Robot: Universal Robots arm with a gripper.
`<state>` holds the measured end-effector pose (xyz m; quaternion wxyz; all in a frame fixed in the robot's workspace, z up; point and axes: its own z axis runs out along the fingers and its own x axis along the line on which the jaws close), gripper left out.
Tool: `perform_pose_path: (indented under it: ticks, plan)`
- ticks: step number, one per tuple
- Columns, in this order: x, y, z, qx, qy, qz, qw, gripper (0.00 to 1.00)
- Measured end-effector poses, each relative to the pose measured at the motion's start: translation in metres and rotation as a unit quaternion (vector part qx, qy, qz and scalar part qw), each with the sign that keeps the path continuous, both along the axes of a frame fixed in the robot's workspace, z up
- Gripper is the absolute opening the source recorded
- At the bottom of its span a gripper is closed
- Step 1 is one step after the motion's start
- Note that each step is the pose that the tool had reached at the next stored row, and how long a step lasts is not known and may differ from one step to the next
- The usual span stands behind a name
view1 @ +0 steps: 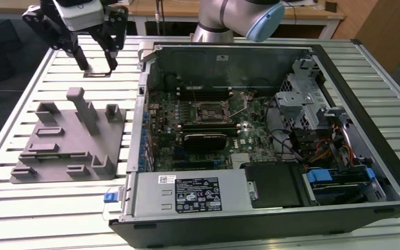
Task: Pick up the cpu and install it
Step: 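Pick up the cpu and move it towards the insertion slot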
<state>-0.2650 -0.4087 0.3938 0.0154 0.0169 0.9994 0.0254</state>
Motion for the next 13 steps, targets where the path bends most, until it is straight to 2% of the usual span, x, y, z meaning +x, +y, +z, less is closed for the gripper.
perform_pose_path:
  ticks: [8, 13]
  plan:
    - [0.010, 0.0000, 0.0000, 0.0000, 0.0000, 0.000, 1.0000, 0.53]
    - [0.021, 0.0000, -0.0001, 0.0000, 0.0000, 0.000, 1.0000, 0.53]
